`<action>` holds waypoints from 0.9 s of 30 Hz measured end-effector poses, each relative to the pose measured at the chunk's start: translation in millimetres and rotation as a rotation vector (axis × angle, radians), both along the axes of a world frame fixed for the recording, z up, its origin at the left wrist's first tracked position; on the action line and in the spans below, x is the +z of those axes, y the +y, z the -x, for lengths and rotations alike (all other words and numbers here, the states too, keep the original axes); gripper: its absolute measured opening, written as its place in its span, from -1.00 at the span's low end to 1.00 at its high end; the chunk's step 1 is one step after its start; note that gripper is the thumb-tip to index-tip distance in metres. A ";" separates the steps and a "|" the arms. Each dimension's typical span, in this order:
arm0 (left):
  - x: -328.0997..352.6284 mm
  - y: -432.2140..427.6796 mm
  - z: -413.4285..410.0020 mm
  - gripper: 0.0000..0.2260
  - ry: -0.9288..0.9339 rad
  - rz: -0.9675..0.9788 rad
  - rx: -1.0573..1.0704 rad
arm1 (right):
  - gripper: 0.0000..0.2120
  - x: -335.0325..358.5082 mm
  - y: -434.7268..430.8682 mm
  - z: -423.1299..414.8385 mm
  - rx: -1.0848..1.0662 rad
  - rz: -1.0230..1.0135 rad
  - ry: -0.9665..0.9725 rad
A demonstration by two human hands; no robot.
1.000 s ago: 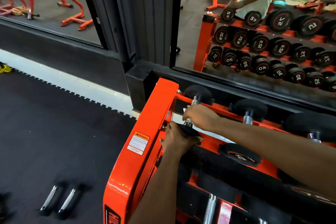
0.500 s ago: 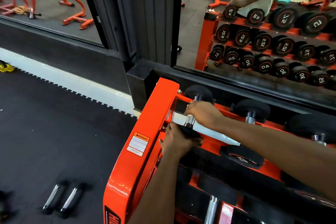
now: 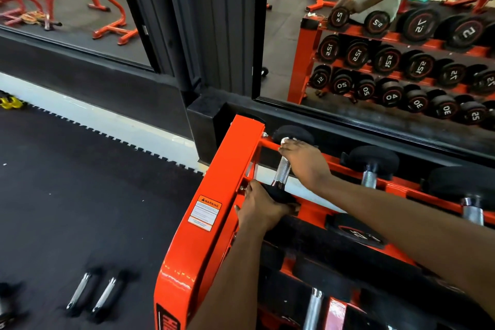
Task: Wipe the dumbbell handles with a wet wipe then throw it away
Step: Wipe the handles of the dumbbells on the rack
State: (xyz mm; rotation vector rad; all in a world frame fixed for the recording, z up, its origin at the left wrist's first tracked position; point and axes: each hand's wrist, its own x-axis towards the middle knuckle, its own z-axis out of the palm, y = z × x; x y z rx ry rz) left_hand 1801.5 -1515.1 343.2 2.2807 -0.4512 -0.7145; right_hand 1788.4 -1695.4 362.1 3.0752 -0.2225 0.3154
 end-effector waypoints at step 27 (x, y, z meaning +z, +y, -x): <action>0.3 -2.0 3.0 -0.21 -0.015 -0.032 0.006 | -0.79 -14.7 64.2 -7.1 -1.046 -0.989 -0.642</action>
